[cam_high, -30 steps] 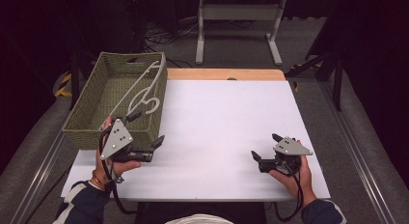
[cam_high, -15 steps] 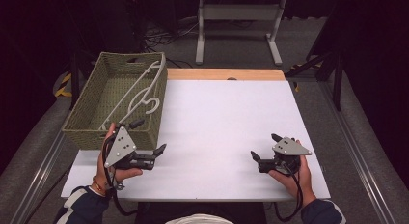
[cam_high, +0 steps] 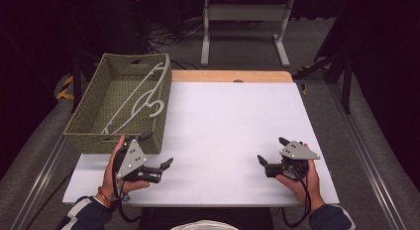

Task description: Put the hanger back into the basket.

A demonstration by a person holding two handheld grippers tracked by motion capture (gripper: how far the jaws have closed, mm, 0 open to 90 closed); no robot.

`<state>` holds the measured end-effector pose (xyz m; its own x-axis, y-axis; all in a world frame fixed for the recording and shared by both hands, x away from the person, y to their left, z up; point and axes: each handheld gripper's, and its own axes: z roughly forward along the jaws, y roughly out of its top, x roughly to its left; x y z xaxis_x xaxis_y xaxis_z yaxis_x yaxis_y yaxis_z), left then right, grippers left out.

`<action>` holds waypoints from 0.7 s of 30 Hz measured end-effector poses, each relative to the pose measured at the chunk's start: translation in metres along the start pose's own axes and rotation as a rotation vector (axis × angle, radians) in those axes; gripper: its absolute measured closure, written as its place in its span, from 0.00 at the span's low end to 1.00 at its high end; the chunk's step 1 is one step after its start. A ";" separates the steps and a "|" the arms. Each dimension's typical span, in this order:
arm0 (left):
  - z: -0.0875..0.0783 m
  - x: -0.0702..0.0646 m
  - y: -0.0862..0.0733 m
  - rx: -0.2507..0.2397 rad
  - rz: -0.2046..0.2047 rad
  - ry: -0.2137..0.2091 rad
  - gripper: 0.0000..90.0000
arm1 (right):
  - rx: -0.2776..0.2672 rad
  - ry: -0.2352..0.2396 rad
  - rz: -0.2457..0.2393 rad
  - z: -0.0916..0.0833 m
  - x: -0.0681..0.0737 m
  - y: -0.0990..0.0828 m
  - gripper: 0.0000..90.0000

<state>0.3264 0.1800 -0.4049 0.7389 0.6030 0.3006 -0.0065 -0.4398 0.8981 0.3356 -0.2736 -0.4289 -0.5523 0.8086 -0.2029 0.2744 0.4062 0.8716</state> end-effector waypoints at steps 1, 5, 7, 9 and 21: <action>0.000 0.000 0.000 0.000 0.000 0.000 0.06 | 0.000 0.000 0.000 0.000 0.000 0.000 0.08; 0.004 -0.001 -0.010 0.031 -0.004 -0.006 0.06 | -0.010 -0.002 -0.004 -0.001 0.001 0.000 0.08; 0.006 -0.001 -0.017 0.055 -0.013 -0.010 0.06 | -0.021 0.003 -0.006 -0.002 0.001 0.001 0.08; 0.007 -0.001 -0.022 0.072 -0.016 -0.009 0.06 | -0.025 0.003 -0.006 -0.002 0.001 0.001 0.07; -0.006 0.009 -0.050 0.118 -0.098 0.028 0.06 | -0.112 0.012 -0.065 -0.011 0.010 0.004 0.07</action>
<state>0.3294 0.2111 -0.4452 0.7132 0.6642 0.2240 0.1447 -0.4521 0.8802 0.3225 -0.2683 -0.4224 -0.5756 0.7766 -0.2562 0.1485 0.4073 0.9011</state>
